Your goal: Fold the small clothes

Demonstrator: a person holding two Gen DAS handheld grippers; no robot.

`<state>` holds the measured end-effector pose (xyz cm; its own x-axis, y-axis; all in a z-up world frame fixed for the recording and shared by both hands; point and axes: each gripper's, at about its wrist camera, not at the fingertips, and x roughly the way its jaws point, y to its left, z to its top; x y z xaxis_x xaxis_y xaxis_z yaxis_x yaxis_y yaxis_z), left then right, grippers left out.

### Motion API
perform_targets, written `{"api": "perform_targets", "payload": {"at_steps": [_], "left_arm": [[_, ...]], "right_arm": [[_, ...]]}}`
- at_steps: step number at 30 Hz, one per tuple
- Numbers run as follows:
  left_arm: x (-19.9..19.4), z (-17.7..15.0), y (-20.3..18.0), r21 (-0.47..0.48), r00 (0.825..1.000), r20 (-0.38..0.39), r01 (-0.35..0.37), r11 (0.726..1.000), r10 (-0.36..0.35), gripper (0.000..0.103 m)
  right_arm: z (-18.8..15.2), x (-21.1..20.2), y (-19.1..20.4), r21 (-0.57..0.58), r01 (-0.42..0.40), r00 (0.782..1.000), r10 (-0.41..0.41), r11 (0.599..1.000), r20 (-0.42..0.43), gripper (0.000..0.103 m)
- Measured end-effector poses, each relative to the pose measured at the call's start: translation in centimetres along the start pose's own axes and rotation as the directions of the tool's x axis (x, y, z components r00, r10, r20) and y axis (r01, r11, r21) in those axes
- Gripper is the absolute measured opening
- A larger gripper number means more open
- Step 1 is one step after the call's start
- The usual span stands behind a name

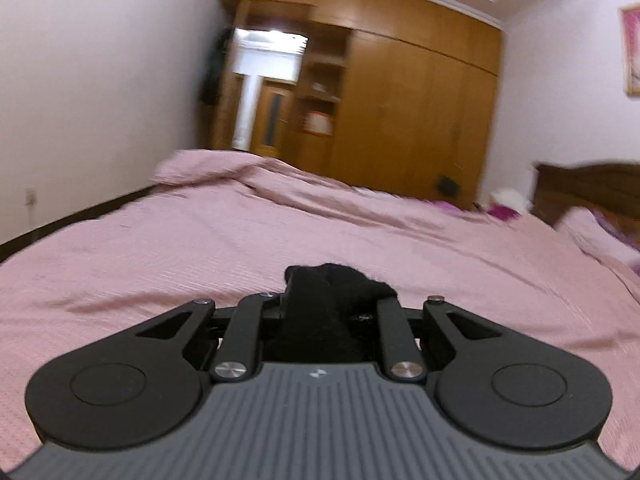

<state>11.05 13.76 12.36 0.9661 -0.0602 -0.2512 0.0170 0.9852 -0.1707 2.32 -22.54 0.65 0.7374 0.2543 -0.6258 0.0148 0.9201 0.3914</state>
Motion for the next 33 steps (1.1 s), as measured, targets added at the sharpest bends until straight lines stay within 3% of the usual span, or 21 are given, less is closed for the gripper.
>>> {"api": "perform_targets", "payload": {"at_steps": [5, 8, 11, 13, 15, 21, 24, 29, 33], "left_arm": [[2.6, -3.7, -5.6, 0.052, 0.992, -0.105, 0.082, 0.995, -0.076, 0.019], [4.7, -6.9, -7.3, 0.084, 0.979, -0.195, 0.074, 0.994, -0.057, 0.02], [6.9, -9.7, -8.9, 0.169, 0.948, -0.316, 0.014, 0.986, 0.041, 0.026], [7.4, -11.1, -8.6, 0.18, 0.926, -0.374, 0.027, 0.983, 0.043, 0.041], [7.6, -12.0, -8.2, 0.195, 0.91, -0.412, 0.042, 0.98, 0.043, 0.046], [4.6, -11.5, -7.3, 0.237, 0.906, -0.414, 0.017, 0.971, 0.085, 0.052], [2.4, -10.2, -6.6, 0.236, 0.893, -0.432, -0.024, 0.972, 0.127, 0.055], [-0.7, -9.0, -5.2, 0.166, 0.885, -0.459, 0.004, 0.986, 0.074, 0.06], [-3.0, -8.7, -4.7, 0.173, 0.897, -0.438, 0.011, 0.985, 0.067, 0.062]], "right_arm": [[-0.3, -0.4, -0.4, 0.0, 0.006, 1.0, -0.006, 1.0, 0.008, 0.078], [-0.4, -0.4, -0.7, 0.005, 0.009, 1.0, -0.009, 1.0, 0.007, 0.078], [-0.6, -0.3, -1.1, 0.013, 0.007, 1.0, -0.007, 1.0, 0.003, 0.078], [-0.6, -0.2, -1.3, 0.016, 0.006, 1.0, -0.006, 1.0, 0.0, 0.078], [-0.6, -0.1, -1.6, 0.019, 0.008, 1.0, -0.008, 1.0, -0.004, 0.078], [-0.6, 0.2, -1.7, 0.021, 0.002, 1.0, -0.001, 1.0, -0.007, 0.078], [-0.5, 0.3, -1.4, 0.016, -0.004, 1.0, 0.004, 1.0, -0.006, 0.079], [-0.1, 0.4, -0.3, -0.022, -0.025, 1.0, 0.025, 0.999, -0.003, 0.079], [0.4, 0.4, 1.5, -0.073, -0.052, 0.999, 0.052, 0.996, 0.003, 0.079]]}}
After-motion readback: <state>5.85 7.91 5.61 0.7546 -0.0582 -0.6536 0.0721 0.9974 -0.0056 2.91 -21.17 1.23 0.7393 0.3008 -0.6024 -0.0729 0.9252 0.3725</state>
